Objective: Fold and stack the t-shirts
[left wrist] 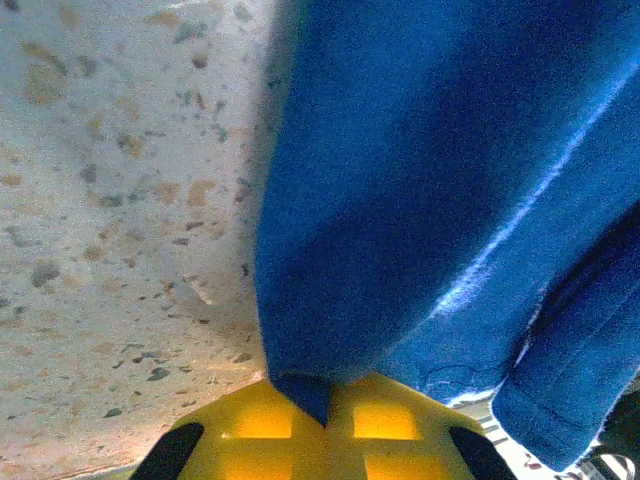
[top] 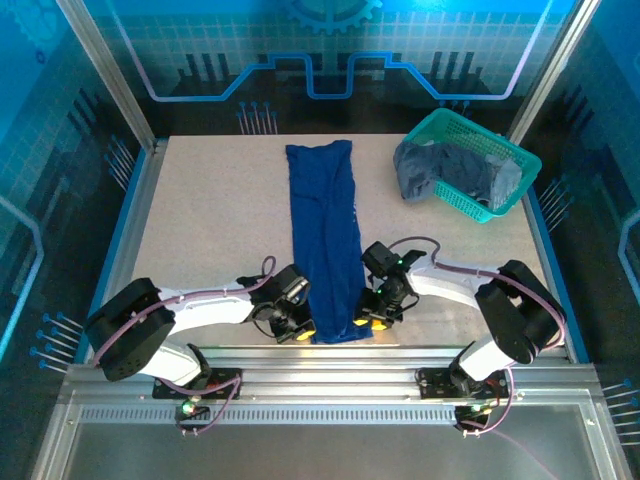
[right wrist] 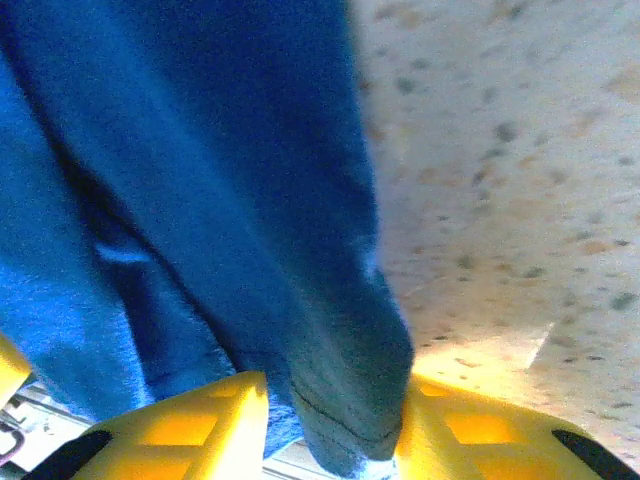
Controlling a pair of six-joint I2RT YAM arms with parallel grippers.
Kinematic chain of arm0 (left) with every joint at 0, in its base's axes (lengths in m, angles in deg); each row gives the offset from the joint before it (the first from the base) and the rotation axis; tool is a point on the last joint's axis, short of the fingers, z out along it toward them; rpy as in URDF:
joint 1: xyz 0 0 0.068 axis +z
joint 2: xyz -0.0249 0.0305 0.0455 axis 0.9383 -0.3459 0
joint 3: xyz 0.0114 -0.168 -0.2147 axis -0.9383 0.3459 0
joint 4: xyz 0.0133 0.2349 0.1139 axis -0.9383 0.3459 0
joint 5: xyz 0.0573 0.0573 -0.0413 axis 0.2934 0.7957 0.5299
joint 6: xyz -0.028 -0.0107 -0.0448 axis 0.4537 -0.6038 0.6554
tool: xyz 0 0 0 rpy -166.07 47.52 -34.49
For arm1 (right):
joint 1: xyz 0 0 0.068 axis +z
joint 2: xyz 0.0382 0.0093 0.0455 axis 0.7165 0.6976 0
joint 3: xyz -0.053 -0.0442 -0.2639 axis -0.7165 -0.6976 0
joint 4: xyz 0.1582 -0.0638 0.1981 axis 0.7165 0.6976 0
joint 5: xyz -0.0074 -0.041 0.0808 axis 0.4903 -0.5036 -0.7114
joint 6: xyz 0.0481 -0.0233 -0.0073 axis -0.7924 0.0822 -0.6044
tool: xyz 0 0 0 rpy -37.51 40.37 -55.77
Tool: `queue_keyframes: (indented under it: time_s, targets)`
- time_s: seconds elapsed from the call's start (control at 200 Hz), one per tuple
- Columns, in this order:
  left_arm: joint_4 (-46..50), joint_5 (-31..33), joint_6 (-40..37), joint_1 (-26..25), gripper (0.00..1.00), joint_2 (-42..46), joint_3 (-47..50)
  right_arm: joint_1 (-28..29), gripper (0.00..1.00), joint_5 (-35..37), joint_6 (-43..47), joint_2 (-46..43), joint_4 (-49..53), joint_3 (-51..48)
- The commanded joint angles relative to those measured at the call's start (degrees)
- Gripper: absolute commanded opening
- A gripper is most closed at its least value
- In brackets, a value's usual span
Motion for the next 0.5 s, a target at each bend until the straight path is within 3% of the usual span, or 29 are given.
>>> queue_keyframes:
  time_s: [0.0, 0.17, 0.38, 0.495]
  targets:
    - [0.4, 0.8, -0.8, -0.3, 0.0, 1.4, -0.6, 1.7, 0.39, -1.0, -2.2, 0.2, -0.7, 1.0]
    - [2.8, 1.4, -1.1, -0.4, 0.0, 4.0, -0.6, 1.7, 0.36, 1.6, -0.4, 2.7, 1.1, 1.1]
    - [3.8, 1.7, -1.0, -0.3, 0.0, 6.9, -0.2, 1.7, 0.0, 4.3, -1.1, 0.1, 1.8, 0.7]
    - [6.3, 4.1, -1.2, -0.2, 0.0, 10.4, -2.0, 1.0, 0.0, 7.0, -1.2, -4.8, 5.1, 2.9]
